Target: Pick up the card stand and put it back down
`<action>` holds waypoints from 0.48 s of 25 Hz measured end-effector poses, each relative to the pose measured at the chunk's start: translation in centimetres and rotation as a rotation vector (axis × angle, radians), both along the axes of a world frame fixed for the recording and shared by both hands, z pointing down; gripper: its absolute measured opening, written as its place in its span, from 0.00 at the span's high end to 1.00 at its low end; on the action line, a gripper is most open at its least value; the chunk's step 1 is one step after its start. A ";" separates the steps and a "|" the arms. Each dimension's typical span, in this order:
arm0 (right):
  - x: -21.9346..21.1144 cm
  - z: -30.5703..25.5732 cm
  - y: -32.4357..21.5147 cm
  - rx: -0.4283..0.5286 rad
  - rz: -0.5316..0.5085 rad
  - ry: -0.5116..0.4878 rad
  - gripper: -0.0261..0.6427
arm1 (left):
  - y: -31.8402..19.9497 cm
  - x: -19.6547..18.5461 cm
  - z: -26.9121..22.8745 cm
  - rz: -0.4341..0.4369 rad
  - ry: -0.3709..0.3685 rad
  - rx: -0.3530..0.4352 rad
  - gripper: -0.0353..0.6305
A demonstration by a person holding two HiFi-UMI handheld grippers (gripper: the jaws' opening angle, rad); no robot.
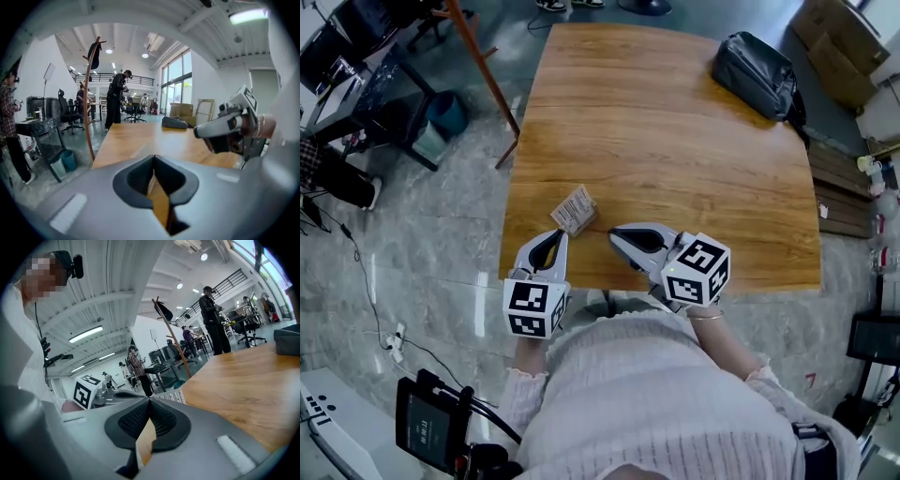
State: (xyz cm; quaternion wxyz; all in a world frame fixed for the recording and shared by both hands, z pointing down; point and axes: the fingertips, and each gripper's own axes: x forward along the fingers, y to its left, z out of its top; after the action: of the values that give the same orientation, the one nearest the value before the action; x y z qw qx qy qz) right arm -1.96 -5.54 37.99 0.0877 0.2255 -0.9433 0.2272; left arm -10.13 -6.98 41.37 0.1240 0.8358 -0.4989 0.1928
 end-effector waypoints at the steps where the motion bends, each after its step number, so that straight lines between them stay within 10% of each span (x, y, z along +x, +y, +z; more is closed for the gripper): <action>1: 0.1 0.2 0.0 0.002 0.001 0.003 0.96 | 0.1 0.8 -0.3 0.022 0.012 0.010 0.93; 12: 0.2 0.8 0.6 0.018 -0.013 0.067 0.96 | 1.6 4.3 -0.7 0.143 0.102 -0.055 0.93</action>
State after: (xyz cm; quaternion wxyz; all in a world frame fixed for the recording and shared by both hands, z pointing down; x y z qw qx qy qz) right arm -1.79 -4.97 38.79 0.1186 0.2278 -0.9432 0.2107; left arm -5.82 -5.40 40.65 0.1579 0.8744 -0.4255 0.1719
